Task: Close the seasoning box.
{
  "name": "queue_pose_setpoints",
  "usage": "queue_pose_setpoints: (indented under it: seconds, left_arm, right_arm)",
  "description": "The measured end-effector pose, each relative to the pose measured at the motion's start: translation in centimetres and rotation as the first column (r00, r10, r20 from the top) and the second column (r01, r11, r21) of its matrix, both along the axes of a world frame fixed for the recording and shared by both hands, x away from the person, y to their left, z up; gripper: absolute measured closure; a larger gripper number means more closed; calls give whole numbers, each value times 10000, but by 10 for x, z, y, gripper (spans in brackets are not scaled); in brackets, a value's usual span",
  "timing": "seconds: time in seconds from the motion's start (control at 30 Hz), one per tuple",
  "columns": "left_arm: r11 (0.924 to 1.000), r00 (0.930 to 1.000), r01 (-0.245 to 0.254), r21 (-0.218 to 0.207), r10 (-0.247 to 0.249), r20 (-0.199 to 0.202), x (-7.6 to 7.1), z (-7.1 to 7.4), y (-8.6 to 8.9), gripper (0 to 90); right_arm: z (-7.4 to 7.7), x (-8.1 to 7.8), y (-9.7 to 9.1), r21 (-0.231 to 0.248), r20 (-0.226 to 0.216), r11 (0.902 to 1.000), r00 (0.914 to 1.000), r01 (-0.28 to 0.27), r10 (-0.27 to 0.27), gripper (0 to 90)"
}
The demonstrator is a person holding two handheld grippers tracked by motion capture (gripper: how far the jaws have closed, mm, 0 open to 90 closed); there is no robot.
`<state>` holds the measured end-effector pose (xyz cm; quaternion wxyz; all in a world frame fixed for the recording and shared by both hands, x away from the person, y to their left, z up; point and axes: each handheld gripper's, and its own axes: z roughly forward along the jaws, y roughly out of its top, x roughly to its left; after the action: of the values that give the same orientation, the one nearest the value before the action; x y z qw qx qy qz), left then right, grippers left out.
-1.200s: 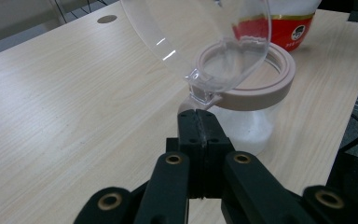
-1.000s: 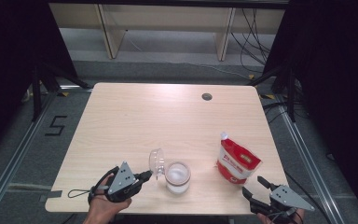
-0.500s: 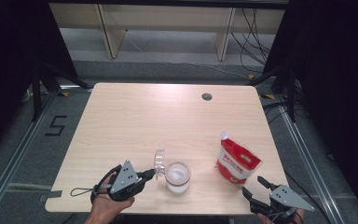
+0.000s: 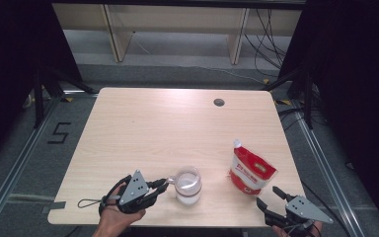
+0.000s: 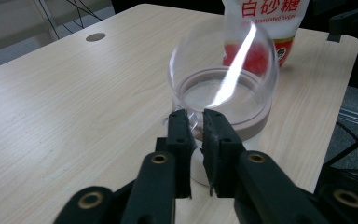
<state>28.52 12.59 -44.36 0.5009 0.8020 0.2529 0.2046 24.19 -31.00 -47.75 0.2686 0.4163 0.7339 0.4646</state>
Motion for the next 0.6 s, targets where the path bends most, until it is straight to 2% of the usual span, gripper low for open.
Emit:
queue_pose_setpoints:
  seconds: [0.07, 0.17, 0.27, 0.33, 0.4, 0.47, 0.53, 0.57, 0.6]
  left_arm:
    - [9999, 9996, 60, -132, -64, -290, 0, -1, 1, 709]
    - [9999, 9990, 131, -95, -135, -420, -2, -1, 2, 601]
    - [9994, 9989, 351, -79, -353, -294, -4, -1, 5, 472]
    - [9994, 9986, 222, -283, -235, -471, -6, -2, 6, 411]
    - [9995, 9985, 161, -282, -176, -518, -6, -2, 9, 340]
    - [9991, 9976, 92, -422, -121, -682, -7, -4, 11, 303]
    - [9982, 9960, 323, -503, -364, -818, -6, -6, 13, 261]
    - [9974, 9948, 122, -707, -193, -1001, -8, -7, 13, 255]
    - [9983, 9957, 175, -555, -225, -903, -7, -8, 14, 249]
  right_arm:
    - [0, 1, -1, -190, 92, 9998, 9999, -67, 68, 319]
    - [0, 1, 0, -207, 149, 9998, 9999, -80, 83, 318]
    - [0, 0, 0, -27, 11, 10000, 10000, -41, 41, 318]
    - [0, 0, 0, -182, 121, 9998, 9999, -64, 66, 318]
    - [0, 1, 0, -209, 160, 9997, 9998, -104, 107, 317]
    - [0, 1, 0, -168, 137, 9998, 9999, -74, 76, 316]
    - [0, 1, 0, -228, 167, 9997, 9998, -53, 56, 316]
    - [0, 0, 0, -135, 86, 9999, 10000, -37, 38, 316]
    - [0, 0, 0, -150, 90, 9999, 10000, -32, 33, 315]
